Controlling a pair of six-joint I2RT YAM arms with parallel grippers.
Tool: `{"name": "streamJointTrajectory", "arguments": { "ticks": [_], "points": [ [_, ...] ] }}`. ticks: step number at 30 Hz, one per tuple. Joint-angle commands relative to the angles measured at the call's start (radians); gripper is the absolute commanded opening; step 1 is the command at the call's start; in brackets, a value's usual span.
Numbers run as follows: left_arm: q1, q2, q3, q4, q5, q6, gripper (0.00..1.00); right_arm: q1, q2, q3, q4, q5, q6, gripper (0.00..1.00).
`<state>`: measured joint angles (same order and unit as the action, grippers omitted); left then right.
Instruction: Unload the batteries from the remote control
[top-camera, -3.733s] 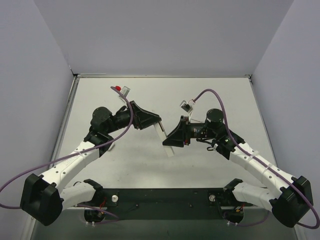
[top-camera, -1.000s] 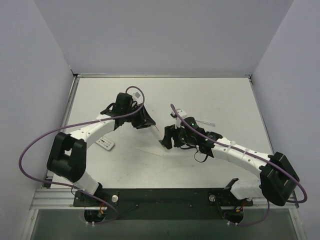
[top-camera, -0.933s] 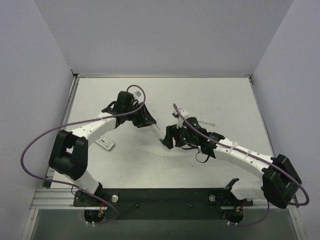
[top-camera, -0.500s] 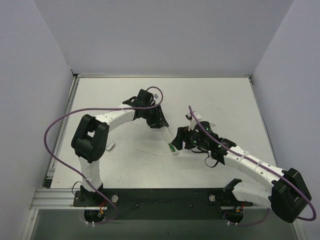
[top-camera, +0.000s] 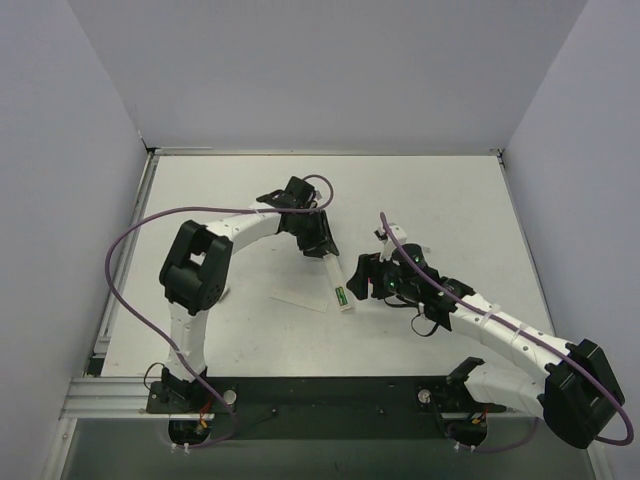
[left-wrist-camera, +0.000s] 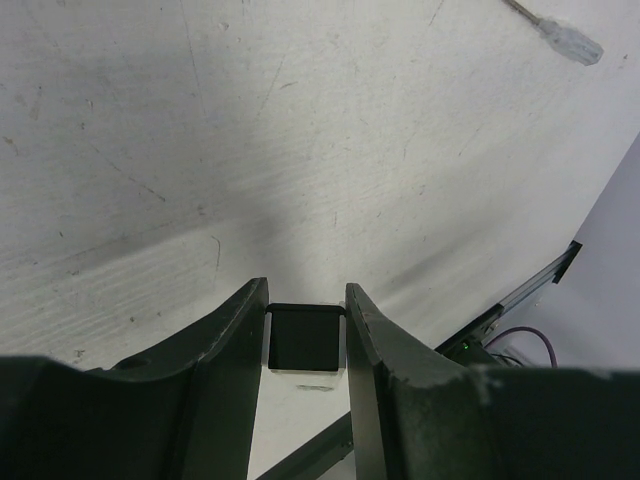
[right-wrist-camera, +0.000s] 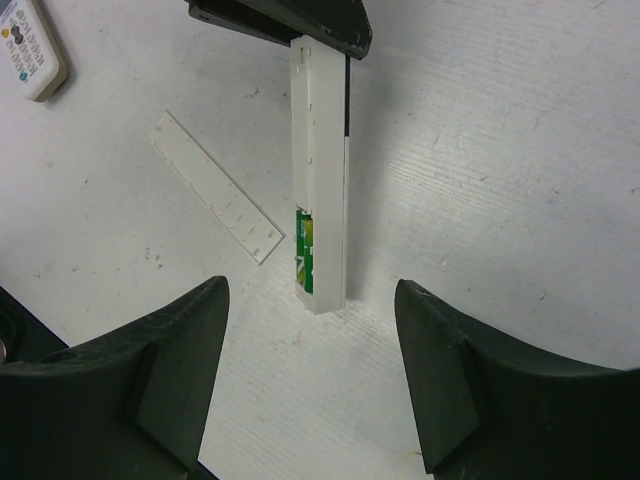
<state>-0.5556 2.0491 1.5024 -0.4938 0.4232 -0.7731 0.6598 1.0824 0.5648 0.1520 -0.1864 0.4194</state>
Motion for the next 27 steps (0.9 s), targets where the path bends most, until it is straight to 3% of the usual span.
{"name": "streamJointTrajectory", "arguments": {
  "ticks": [1, 6, 11, 27],
  "points": [
    [-0.006, 0.032, 0.065, 0.015, 0.003, 0.011, 0.22, -0.009, -0.024, -0.008, 0.001, 0.036, 0.007, 0.62],
    [-0.007, 0.074, 0.091, 0.018, 0.019, -0.003, 0.25, -0.011, -0.035, -0.016, -0.009, 0.045, 0.004, 0.62],
    [-0.012, 0.091, 0.11, 0.017, 0.008, 0.0, 0.37, -0.014, -0.052, -0.023, -0.012, 0.056, 0.002, 0.62],
    [-0.018, 0.167, 0.202, -0.038, -0.011, 0.003, 0.47, -0.026, -0.053, -0.023, -0.022, 0.067, 0.004, 0.61]
  ]
}}
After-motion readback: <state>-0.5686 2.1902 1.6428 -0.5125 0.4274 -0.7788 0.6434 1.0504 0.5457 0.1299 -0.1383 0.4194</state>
